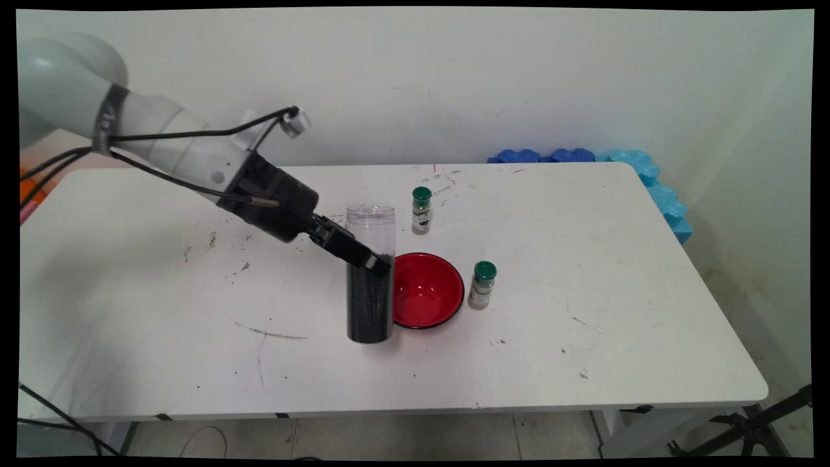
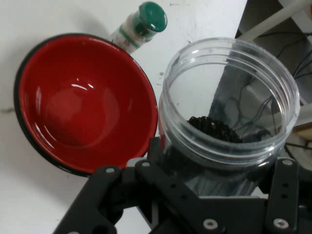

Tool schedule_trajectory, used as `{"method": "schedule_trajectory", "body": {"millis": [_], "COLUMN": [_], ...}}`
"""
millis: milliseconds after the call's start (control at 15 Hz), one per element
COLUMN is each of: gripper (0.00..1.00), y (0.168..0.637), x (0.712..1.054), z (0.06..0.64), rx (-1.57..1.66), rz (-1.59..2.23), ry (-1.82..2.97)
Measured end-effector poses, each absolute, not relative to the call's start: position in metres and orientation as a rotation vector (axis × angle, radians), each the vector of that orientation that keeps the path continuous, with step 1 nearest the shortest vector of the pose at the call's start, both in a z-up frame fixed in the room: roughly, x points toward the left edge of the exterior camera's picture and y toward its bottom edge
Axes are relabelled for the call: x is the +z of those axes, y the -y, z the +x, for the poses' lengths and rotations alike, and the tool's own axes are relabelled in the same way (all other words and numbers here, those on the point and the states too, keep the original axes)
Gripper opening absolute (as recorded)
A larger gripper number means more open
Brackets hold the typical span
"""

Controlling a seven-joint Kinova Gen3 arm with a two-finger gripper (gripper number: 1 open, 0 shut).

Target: Pour the black seasoning powder in the red bowl

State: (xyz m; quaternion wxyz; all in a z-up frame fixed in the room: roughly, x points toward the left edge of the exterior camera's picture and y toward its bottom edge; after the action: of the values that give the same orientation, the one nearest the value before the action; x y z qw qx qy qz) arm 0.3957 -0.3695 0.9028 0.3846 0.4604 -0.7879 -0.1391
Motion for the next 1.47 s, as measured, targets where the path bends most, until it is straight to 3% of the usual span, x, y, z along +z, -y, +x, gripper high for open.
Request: {"method": "schedule_trajectory", "body": {"millis": [1467], "gripper": [0.00], "y": [0.397], "x": [0.850], "z": [0.356], "rx": [-0.808], "rz": [1.738], "ry": [1.633]}}
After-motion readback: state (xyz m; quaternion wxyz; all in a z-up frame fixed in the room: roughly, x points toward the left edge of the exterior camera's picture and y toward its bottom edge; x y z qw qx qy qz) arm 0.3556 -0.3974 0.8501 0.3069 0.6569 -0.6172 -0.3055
